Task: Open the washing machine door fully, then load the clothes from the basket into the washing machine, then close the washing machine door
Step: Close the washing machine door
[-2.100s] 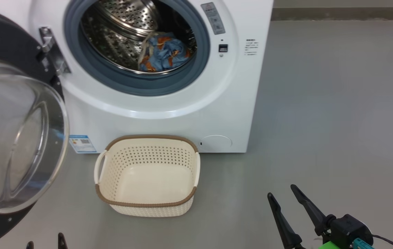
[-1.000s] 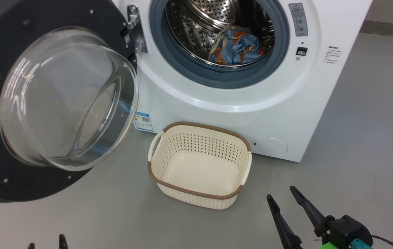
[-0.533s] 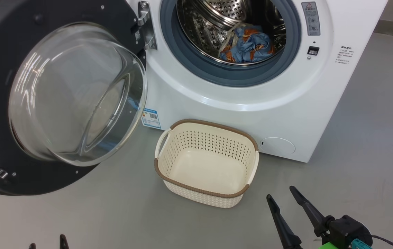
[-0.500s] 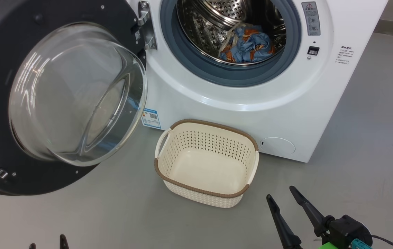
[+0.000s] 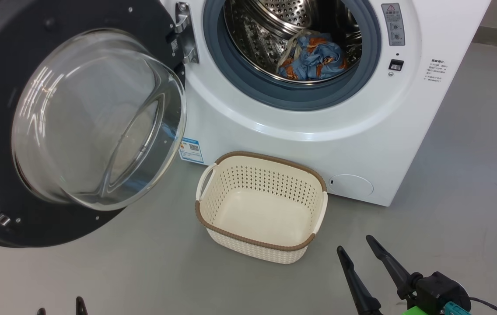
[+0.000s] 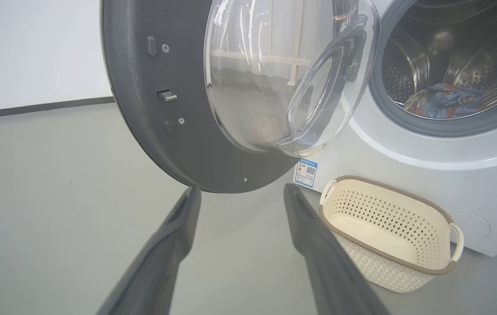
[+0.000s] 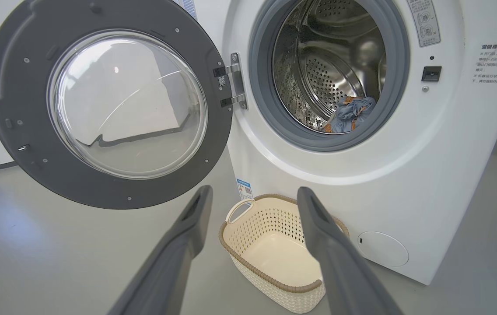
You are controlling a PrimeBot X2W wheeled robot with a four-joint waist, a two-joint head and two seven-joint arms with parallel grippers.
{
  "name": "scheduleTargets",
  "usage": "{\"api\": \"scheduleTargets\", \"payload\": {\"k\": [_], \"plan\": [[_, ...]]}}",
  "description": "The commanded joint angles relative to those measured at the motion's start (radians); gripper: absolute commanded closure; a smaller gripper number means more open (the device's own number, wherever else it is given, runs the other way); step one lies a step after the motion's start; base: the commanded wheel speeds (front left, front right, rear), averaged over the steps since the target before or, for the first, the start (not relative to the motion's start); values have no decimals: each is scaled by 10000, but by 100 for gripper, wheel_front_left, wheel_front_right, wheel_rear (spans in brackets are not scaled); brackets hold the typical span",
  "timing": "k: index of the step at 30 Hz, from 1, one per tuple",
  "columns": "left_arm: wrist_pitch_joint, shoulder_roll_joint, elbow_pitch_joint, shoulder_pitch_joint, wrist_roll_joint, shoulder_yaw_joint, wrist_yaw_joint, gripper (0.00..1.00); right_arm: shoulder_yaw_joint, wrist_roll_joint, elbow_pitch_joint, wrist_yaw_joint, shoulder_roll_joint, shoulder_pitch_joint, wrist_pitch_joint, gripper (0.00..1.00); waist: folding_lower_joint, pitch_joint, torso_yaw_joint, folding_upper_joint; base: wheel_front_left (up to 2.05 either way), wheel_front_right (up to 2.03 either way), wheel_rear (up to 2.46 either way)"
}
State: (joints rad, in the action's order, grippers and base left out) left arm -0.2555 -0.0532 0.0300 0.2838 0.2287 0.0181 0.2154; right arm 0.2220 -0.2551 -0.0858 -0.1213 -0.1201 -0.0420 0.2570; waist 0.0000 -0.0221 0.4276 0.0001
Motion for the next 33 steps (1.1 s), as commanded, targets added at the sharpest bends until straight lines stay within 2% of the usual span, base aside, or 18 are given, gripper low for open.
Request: {"api": "scheduleTargets", "payload": {"k": [1,2,3,4,5,12,18,23,24,25,30,33], "plan": [[-63,-38,229,-270,-118,378,-12,0,284,-34,229,-94,-6,225,48,0,0,-4,-3,-1,0,0,0],[-63,-36,245,-270,-126,388,-11,0,284,-32,230,-94,-7,226,48,0,0,-9,-7,-1,0,0,0],[-63,-34,263,-268,-130,397,-18,7,285,-30,230,-94,-7,226,48,0,0,-12,-13,-1,0,0,0],[-63,-32,279,-264,-107,403,-45,73,286,-32,229,-94,-7,225,48,0,0,-15,-21,-1,0,0,0],[-63,-29,259,-248,-57,388,-103,100,292,-36,228,-94,-8,226,48,0,0,-21,-33,-1,0,0,0],[-63,-13,376,-342,203,610,-204,100,259,-40,258,-94,-44,227,48,0,0,-98,-96,-1,0,0,0],[-63,-70,716,-741,652,1517,-276,100,214,-30,296,-94,-75,236,48,0,0,-209,-116,-1,0,0,0],[-63,-268,812,-1669,2364,3045,-711,100,182,-7,326,-94,-121,246,47,0,0,-303,-124,-1,0,0,0],[-40,-428,747,-1890,2695,3327,-815,100,184,-6,329,-94,-129,251,45,0,0,-315,-132,-1,0,0,0],[189,-736,549,-2392,3511,3906,-1004,100,205,-6,337,-94,-143,259,35,0,0,-338,-160,-1,0,0,0],[694,-1701,-364,-3626,4935,4941,-1414,100,264,-11,378,-94,-180,262,11,0,0,-410,-292,-1,0,0,0],[1058,-2063,-1022,-4410,5958,5451,-1664,100,304,-11,409,-94,-224,287,-24,0,0,-468,-397,-1,0,0,0]]}}
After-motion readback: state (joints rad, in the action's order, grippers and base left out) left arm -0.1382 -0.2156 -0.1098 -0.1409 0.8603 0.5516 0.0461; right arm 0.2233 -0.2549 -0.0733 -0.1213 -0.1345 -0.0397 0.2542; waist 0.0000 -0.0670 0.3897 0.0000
